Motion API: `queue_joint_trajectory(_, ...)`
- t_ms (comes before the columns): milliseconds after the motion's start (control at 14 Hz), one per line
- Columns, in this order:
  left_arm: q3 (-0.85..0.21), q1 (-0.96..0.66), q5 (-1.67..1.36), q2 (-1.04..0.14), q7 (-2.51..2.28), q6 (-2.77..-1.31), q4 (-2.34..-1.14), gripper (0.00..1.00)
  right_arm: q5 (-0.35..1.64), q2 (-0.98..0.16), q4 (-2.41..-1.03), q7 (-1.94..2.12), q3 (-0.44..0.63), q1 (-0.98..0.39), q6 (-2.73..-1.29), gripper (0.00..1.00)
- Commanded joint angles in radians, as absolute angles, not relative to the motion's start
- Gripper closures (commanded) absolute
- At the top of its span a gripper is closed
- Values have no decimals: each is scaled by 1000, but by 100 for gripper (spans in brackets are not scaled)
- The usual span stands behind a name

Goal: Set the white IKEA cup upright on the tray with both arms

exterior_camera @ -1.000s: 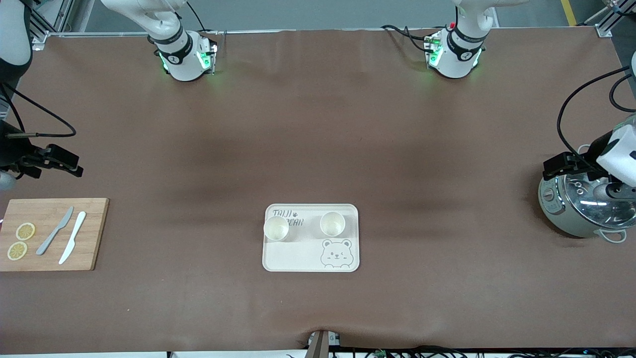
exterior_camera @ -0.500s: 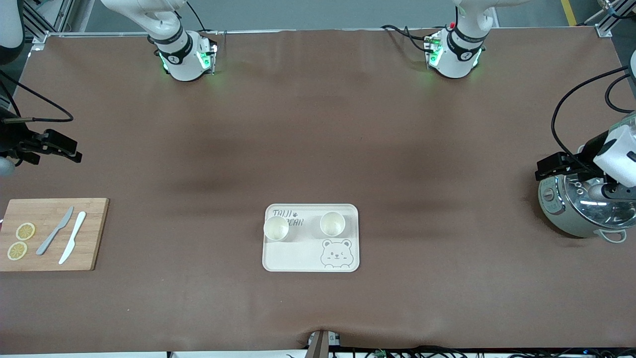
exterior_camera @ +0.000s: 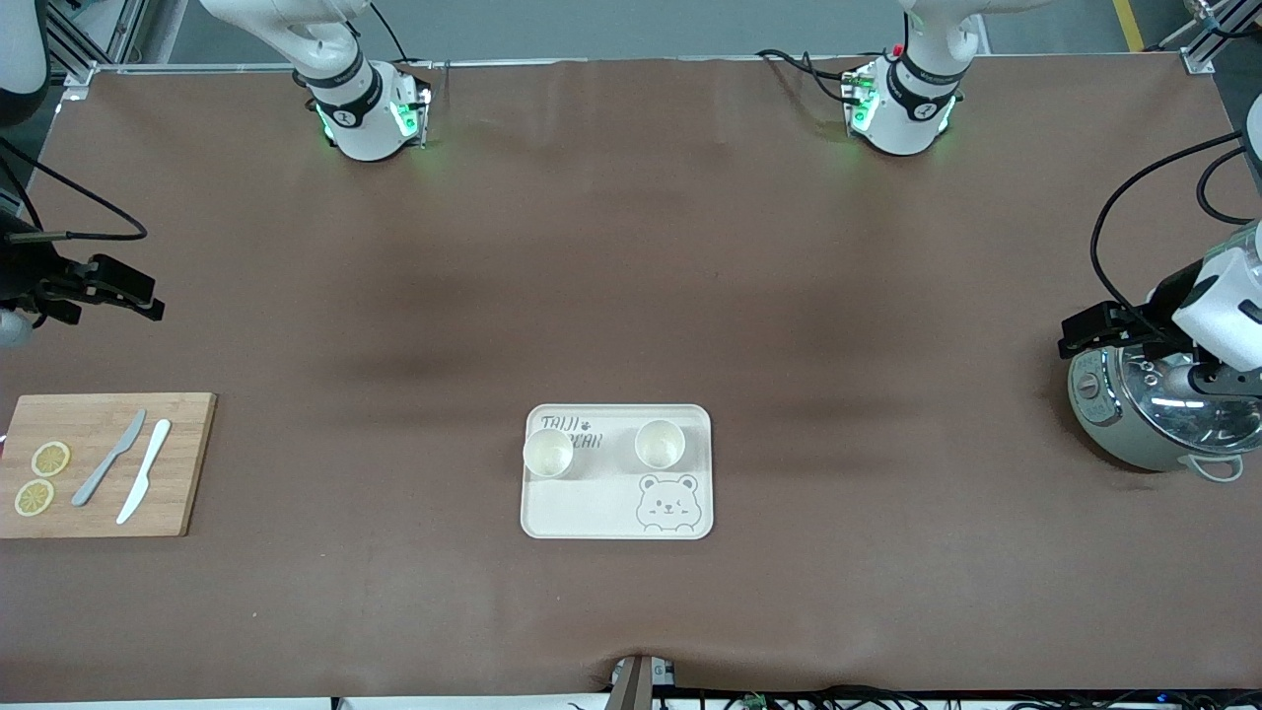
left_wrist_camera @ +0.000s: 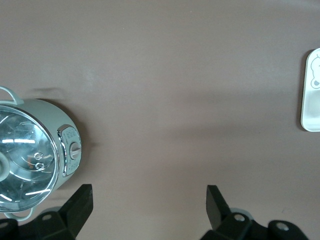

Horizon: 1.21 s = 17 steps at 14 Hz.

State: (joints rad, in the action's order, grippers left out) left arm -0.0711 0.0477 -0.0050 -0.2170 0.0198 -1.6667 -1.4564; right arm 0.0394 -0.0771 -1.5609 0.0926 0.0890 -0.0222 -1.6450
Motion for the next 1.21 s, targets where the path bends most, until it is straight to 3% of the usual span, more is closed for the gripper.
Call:
queue_joint_trajectory(0, -71, 52, -23, -227, 26, -1661, -1434, 0, 34, -57, -1559, 104, 81, -17, -1637, 0)
queue_joint_trajectory(1143, -69, 58, -21, -227, 26, -1661, -1433, 0, 29, -61, -1483, 94, 78, -26, -1592, 0)
